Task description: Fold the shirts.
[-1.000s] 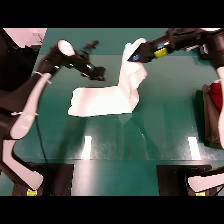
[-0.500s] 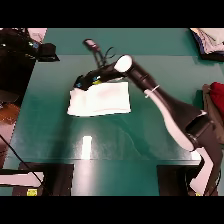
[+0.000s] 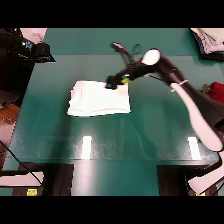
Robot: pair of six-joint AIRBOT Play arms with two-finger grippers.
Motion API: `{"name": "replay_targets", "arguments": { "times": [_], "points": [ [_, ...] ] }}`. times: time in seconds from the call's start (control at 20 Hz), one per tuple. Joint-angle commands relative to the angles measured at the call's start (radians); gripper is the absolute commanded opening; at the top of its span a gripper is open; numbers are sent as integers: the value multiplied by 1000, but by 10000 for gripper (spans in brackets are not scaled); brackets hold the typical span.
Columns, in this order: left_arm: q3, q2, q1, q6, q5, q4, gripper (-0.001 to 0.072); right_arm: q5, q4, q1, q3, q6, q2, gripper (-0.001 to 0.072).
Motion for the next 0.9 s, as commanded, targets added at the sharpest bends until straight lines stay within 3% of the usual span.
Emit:
{"name": "replay_targets", "arguments": {
  "times": [0.0,0.05,0.15,0.45,0.75,0.85],
  "points": [
    [0,2,1,0,-4,-8,26,84,-29,-187,-210,79,93,532],
    [0,1,1,0,-4,-8,25,78,-27,-224,-249,93,100,542],
    [0,0,1,0,-2,-8,26,46,9,-278,-318,100,98,716],
    [0,-2,1,12,3,-8,26,-39,262,-280,-388,91,-18,713],
    [0,-5,1,27,2,-15,25,-28,394,-127,-184,90,-210,711],
    [0,-5,1,27,-1,-23,25,-28,396,-79,-106,90,-261,635]
  ]
}}
